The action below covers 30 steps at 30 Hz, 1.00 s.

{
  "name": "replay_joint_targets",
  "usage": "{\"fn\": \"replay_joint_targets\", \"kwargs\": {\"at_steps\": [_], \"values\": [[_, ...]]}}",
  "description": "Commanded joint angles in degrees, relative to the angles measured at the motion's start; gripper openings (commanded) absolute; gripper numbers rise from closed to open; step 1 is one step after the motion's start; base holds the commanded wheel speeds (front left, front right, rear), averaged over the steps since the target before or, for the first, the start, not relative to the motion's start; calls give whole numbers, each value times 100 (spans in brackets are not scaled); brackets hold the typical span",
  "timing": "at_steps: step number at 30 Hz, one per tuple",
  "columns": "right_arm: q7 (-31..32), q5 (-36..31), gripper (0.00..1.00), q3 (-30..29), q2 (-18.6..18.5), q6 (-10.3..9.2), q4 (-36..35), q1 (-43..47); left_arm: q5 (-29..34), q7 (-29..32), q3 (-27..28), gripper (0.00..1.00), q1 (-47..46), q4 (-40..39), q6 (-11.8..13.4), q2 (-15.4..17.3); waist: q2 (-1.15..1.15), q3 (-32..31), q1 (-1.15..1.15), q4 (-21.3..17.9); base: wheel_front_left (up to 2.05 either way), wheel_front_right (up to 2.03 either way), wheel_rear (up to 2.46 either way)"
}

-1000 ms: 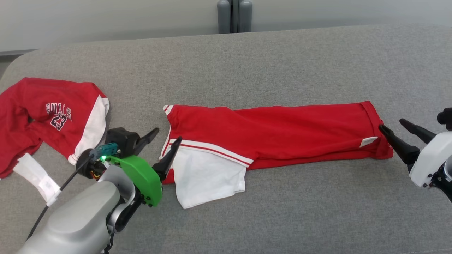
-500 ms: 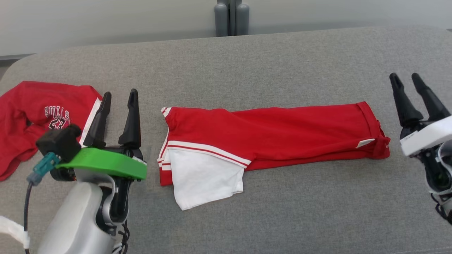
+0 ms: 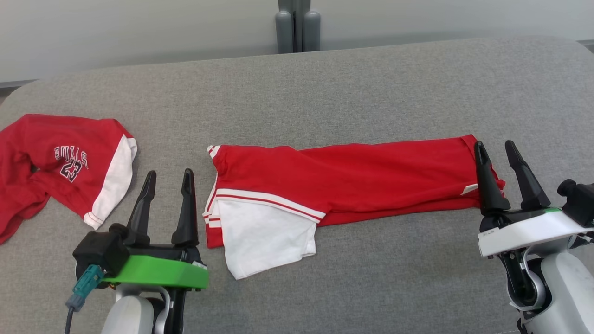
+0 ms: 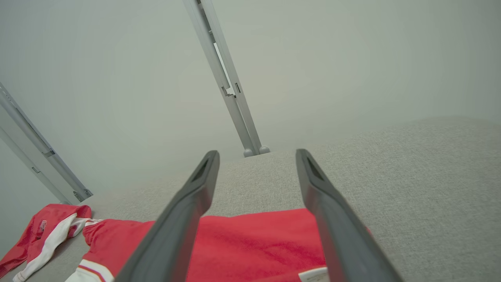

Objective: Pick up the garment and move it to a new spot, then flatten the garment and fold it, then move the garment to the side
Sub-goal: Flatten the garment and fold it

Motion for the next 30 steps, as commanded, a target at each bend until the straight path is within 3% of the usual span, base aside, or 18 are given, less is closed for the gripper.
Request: {"fn": "replay_joint_targets", "kwargs": {"at_steps": [1,17,23,30], "values": [[-17,-76,100,-63,53,0,-33,71,104,-2,58,100,92,-28,-37,-24,0,-1,0,-12,0,0,0],[-17,-310,100,-193,193,0,193,75,99,-3,-73,100,124,-55,-82,-78,0,18,0,42,0,0,0],[-17,-764,100,-669,350,0,851,-114,91,-3,-166,100,52,-35,-83,-77,0,136,0,141,0,0,0],[-17,-1149,100,-1341,541,0,2150,-718,174,-3,-182,100,-184,-39,-83,-75,0,422,0,306,0,0,0]]}}
